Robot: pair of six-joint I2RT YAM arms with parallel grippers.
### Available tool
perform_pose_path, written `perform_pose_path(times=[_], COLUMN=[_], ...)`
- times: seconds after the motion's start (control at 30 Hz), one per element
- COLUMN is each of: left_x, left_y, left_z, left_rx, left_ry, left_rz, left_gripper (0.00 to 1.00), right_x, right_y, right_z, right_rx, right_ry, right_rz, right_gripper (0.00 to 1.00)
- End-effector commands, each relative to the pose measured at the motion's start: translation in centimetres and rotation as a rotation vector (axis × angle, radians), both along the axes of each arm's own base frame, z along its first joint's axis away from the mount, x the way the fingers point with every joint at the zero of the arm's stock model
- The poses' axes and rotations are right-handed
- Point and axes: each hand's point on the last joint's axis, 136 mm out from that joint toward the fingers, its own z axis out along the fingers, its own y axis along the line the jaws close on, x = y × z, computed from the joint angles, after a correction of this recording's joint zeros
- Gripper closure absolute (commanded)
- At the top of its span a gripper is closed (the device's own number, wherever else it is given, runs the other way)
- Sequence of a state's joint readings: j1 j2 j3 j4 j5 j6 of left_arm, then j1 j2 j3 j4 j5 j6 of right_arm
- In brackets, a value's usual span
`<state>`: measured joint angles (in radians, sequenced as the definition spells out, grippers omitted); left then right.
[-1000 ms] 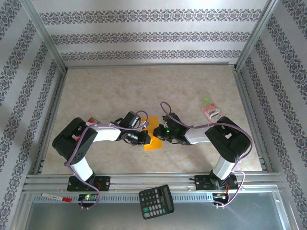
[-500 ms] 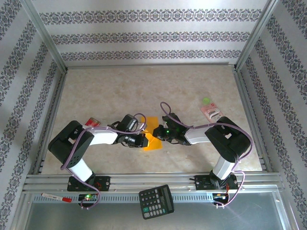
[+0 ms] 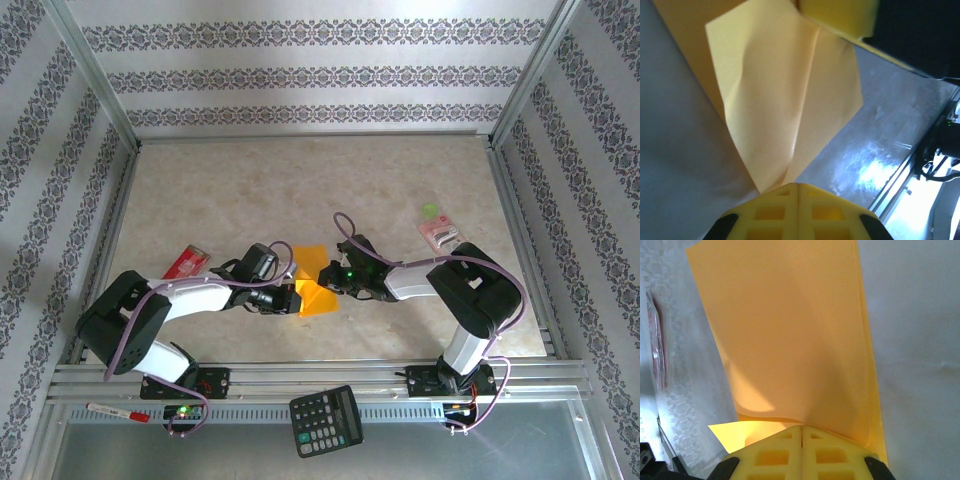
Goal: Fold a paper plane with a square sheet of paper (pick it up from the middle)
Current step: Fold the triangle a second time at the center of the table.
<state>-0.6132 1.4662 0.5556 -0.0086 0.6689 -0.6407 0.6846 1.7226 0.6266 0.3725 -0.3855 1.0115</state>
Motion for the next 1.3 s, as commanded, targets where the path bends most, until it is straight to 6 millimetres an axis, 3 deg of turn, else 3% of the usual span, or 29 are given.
perform_pose_path(times=[0.0,0.23,0.37,0.47,0.67,1.03,1.27], left_x=[0.6,3.1,3.5,3.5,3.8,4.2,3.9], left_y=[0.3,1.4,0.5,-0.1,-0.2,-0.4,0.0], left_z=[0.5,0.2,0.3,0.2,-0.1,-1.7,-2.1], left_rx=[0.008,0.039,0.008,-0.005,0.001,0.015,0.032], left_ry=[0.002,-0.013,-0.012,0.004,0.002,0.015,0.016], left_rz=[0.051,0.116,0.088,0.072,0.074,0.071,0.073], left_gripper=[0.97,0.97,0.97,0.97,0.96,0.96,0.96], right_x=[-0.8,0.3,0.4,0.3,-0.2,-0.5,0.3], right_y=[-2.2,-0.5,-0.3,-1.0,-1.9,1.8,1.3], right_z=[-3.0,0.7,3.0,3.7,3.5,2.3,0.6], right_rx=[-0.124,-0.038,0.002,0.003,-0.024,-0.024,-0.06], right_ry=[0.053,-0.032,-0.081,-0.095,-0.09,-0.056,-0.034], right_rz=[-0.005,0.055,0.078,0.068,0.049,0.121,0.12], right_gripper=[1.0,0.99,0.93,0.9,0.86,0.85,0.86])
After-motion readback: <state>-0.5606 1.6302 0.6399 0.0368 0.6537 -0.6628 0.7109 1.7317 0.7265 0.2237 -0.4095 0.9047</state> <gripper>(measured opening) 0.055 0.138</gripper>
